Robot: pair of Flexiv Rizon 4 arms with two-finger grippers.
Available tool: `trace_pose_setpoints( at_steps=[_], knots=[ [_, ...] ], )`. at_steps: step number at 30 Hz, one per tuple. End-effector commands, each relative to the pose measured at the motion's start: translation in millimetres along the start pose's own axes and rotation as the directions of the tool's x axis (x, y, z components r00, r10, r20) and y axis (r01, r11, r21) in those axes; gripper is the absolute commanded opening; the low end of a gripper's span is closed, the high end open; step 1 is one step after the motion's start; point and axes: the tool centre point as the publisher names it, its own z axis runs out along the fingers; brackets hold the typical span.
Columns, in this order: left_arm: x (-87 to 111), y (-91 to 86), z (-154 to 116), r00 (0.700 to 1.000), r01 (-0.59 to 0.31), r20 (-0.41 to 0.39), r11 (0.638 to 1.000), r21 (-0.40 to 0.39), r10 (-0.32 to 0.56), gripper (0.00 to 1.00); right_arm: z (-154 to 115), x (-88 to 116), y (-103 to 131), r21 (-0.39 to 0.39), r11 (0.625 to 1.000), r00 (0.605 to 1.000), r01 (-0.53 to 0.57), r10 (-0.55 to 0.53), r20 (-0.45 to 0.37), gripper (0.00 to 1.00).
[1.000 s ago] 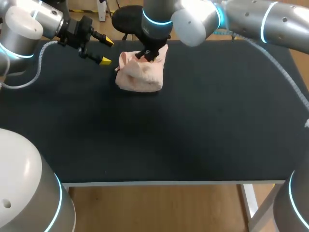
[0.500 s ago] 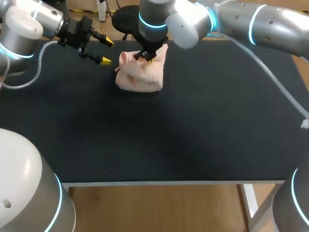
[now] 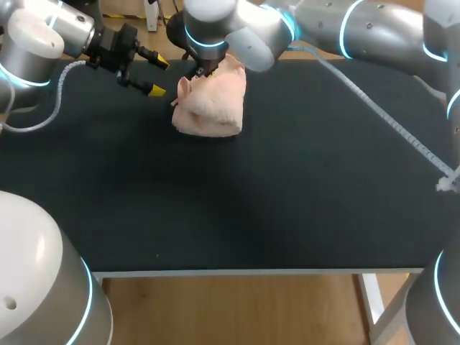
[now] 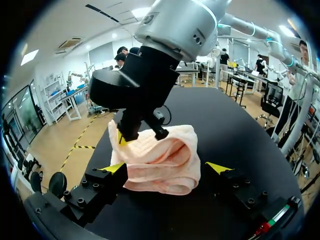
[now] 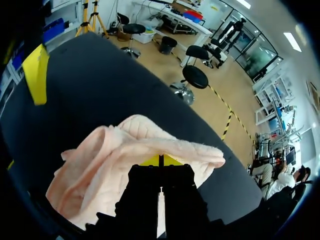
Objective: Fold the towel
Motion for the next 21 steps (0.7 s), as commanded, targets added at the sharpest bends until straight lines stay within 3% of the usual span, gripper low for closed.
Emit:
trace_pose_setpoints(
  at_steps=[1, 8, 9, 10, 15, 21],
  knots=[
    [0.1, 0.3, 0.1, 1.0, -0.001, 0.001, 1.0, 0.0, 0.001, 1.0, 4.0, -4.2, 8.8, -0.021, 0.999, 1.0, -0.027, 0.027, -0.003, 0.0],
    [0.1, 0.3, 0.1, 1.0, -0.001, 0.001, 1.0, 0.0, 0.001, 1.0, -33.7, -15.8, 1.4, -0.156, 0.975, 0.987, -0.159, 0.157, -0.023, 0.0],
    [0.1, 0.3, 0.1, 1.0, -0.001, 0.001, 1.0, 0.0, 0.001, 1.0, -39.4, -17.2, -1.1, -0.168, 0.968, 0.983, -0.184, 0.181, -0.031, 0.36],
    [0.1, 0.3, 0.1, 1.0, -0.001, 0.001, 1.0, 0.0, 0.001, 1.0, -44.1, -18.8, -3.7, -0.18, 0.962, 0.979, -0.204, 0.201, -0.037, 0.98],
    [0.1, 0.3, 0.1, 1.0, -0.001, 0.001, 1.0, 0.0, 0.001, 1.0, -63.2, -21.8, -16.7, -0.208, 0.944, 0.967, -0.254, 0.246, -0.066, 1.0],
    [0.1, 0.3, 0.1, 1.0, -0.001, 0.001, 1.0, 0.0, 0.001, 1.0, -63.2, -21.8, -16.7, -0.208, 0.944, 0.967, -0.254, 0.246, -0.066, 1.0]
  ],
)
